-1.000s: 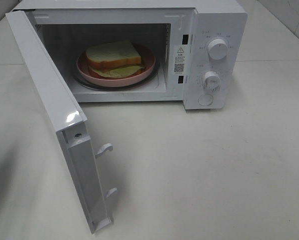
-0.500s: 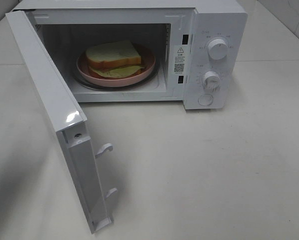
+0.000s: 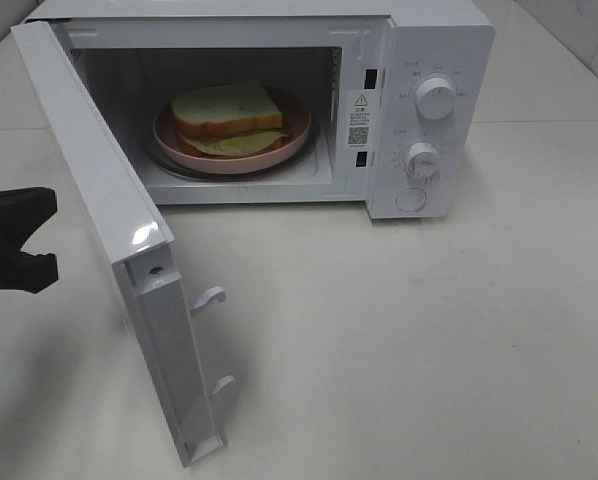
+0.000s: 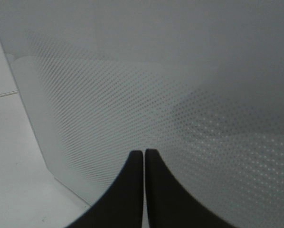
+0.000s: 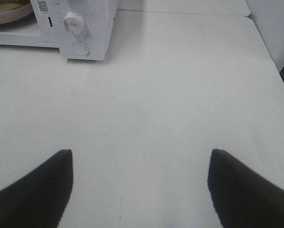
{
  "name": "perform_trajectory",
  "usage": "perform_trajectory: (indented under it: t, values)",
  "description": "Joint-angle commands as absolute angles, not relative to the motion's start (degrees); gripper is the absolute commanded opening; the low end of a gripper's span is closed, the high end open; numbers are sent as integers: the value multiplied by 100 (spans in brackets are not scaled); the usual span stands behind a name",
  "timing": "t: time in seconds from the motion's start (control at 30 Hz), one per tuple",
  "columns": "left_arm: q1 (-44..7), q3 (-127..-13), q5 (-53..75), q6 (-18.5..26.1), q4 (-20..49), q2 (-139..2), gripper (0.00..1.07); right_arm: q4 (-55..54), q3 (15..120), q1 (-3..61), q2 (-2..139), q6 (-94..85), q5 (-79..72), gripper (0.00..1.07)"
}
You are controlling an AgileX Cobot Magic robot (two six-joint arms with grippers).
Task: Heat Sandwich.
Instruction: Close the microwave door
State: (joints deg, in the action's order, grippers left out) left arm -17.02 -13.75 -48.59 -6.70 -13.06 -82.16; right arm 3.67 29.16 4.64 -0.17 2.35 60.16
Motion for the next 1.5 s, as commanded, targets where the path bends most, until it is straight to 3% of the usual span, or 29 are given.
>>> perform_trajectory:
  t: [0.03,0.57,1.13,1.5]
  values:
    - [-1914,-1581,-4950,-544,-1054,-8371,0,378,2893,453,-166,258,5959,76]
    - [-3123,-2527,-4899,97,309,-9185,0,378,2893,453,-166,258,5959,76]
    - [-3799,-3845,-4309,401,842,-9918,0,378,2893,453,-166,258,5959,76]
    - [-4217,-5002,-3936,1169,1742,-10583,0,378,2893,453,-166,258,5959,76]
